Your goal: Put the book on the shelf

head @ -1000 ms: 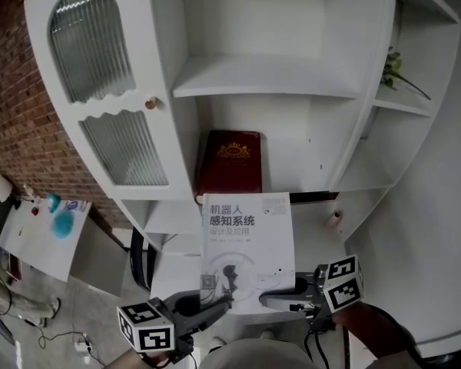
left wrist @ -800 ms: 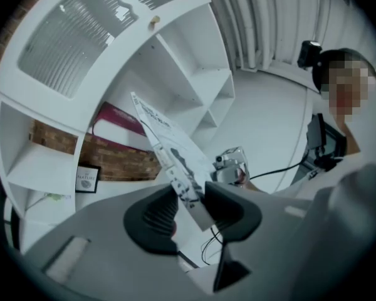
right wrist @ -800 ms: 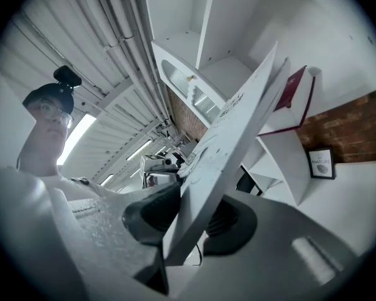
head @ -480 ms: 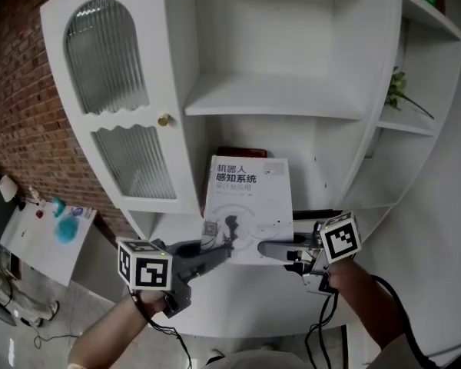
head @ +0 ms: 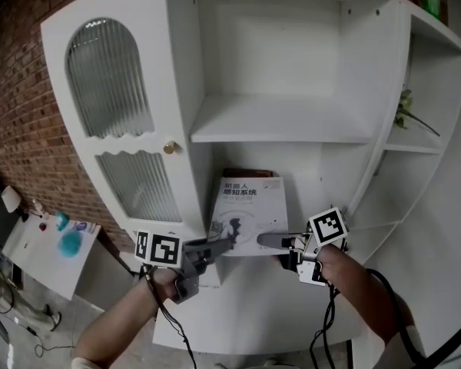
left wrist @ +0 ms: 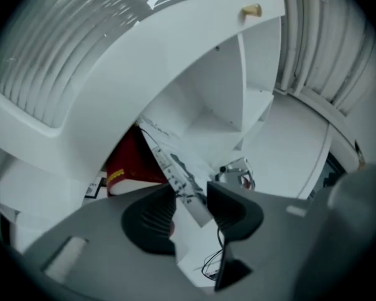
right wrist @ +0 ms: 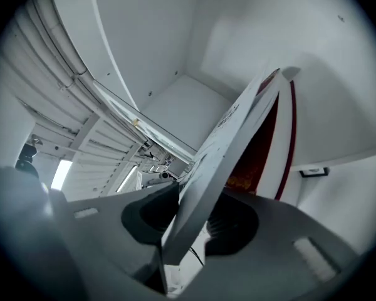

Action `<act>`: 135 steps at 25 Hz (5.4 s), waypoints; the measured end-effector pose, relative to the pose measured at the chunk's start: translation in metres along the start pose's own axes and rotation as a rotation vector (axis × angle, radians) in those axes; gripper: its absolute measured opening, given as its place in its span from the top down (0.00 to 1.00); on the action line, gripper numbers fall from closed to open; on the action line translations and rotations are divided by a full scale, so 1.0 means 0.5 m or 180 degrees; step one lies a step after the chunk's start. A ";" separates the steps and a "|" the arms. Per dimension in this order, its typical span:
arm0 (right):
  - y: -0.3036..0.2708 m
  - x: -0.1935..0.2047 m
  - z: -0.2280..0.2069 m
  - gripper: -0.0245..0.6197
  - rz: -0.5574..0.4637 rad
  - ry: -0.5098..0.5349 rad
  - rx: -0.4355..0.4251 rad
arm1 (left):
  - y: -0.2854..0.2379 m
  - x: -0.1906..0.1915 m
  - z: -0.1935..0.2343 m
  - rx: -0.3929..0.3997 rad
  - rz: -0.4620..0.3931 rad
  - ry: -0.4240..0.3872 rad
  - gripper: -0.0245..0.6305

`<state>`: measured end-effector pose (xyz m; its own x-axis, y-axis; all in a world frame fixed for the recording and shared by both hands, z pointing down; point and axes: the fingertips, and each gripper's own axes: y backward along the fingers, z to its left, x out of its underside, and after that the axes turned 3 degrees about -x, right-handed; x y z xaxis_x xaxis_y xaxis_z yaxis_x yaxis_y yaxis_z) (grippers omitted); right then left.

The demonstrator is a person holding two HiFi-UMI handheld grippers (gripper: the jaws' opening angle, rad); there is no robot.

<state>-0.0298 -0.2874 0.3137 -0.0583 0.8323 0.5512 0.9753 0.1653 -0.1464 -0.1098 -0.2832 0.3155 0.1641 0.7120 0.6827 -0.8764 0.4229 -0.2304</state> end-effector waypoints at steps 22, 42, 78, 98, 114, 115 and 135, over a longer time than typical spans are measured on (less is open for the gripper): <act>0.089 -0.024 0.050 0.61 -0.0388 0.3216 0.1348 | -0.008 -0.034 0.073 0.0007 -0.0617 0.0558 0.73; -0.079 -0.012 -0.006 0.63 0.0520 0.4383 0.1702 | 0.077 -0.023 0.075 0.0023 -0.0932 0.0221 0.42; 0.399 0.452 -0.049 0.96 -0.0925 0.2584 0.1792 | 0.144 0.472 -0.098 -0.2013 -0.1706 -0.0957 0.95; 0.240 0.675 0.149 0.96 -0.1172 0.2649 0.2261 | 0.351 0.621 -0.143 -0.1874 -0.1018 -0.2031 0.95; 0.256 0.749 0.231 0.96 -0.1316 0.2776 0.2322 | 0.376 0.660 -0.186 -0.1586 -0.1022 -0.1952 0.95; 0.261 0.746 0.228 0.96 -0.1325 0.2769 0.2315 | 0.370 0.659 -0.190 -0.1586 -0.1019 -0.1942 0.95; 0.325 0.722 0.195 0.96 -0.1236 0.2783 0.2048 | 0.272 0.679 -0.221 -0.1677 -0.0980 -0.1950 0.95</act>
<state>0.0868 0.0915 0.4089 0.0817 0.0567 0.9950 0.6202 0.7786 -0.0953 -0.1230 0.0779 0.4392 -0.0460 0.1596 0.9861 -0.4840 0.8600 -0.1617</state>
